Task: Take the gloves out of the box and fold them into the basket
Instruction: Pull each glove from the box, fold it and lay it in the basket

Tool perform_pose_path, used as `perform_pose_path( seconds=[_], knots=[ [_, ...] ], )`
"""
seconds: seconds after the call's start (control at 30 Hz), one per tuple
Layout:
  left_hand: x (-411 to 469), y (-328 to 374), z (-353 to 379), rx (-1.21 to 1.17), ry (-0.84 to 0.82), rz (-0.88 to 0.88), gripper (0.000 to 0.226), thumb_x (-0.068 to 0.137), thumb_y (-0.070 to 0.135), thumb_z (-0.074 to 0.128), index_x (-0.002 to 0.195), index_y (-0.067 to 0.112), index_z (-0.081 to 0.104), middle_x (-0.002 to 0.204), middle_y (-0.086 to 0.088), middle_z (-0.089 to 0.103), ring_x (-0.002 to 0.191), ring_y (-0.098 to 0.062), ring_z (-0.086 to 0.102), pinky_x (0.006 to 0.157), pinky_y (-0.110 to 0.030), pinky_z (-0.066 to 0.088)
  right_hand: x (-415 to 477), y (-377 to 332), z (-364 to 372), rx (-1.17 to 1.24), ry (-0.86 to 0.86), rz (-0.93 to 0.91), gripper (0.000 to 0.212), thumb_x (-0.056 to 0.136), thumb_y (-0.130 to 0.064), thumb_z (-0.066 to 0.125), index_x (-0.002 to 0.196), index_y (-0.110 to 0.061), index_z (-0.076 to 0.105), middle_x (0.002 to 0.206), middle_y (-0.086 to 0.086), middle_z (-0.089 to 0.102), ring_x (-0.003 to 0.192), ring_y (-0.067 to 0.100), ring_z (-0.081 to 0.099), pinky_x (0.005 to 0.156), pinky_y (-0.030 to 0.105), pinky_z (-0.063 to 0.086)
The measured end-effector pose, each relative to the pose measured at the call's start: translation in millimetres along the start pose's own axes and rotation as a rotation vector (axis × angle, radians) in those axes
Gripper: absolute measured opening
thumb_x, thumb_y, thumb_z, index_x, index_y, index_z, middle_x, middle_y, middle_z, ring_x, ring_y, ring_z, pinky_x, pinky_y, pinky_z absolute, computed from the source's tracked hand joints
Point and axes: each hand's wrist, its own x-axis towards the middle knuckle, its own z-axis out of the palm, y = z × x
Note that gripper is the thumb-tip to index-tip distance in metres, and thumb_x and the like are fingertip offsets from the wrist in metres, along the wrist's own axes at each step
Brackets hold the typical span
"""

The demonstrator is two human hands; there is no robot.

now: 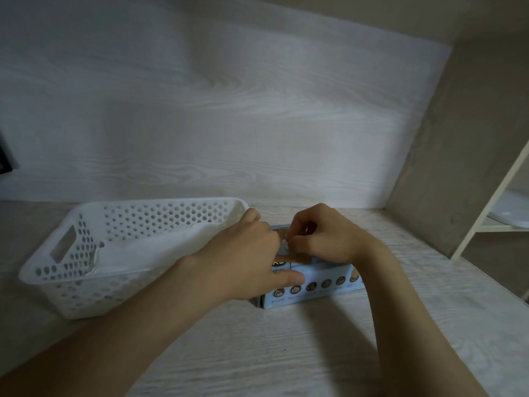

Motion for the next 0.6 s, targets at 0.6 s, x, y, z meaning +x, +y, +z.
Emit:
perform_pose_path(
  seconds=[0.6],
  knots=[
    [-1, 0, -4, 0.060, 0.029, 0.032, 0.057, 0.093, 0.075, 0.049, 0.095, 0.021, 0.066, 0.088, 0.004, 0.062, 0.119, -0.018, 0.042, 0.099, -0.037, 0.046, 24, 21, 23, -0.070, 0.330, -0.114, 0.022, 0.104, -0.029, 0.067, 0.090, -0.014, 0.072, 0.072, -0.009, 0.065, 0.065, 0.004, 0.058, 0.059, 0.010, 0.042]
  ],
)
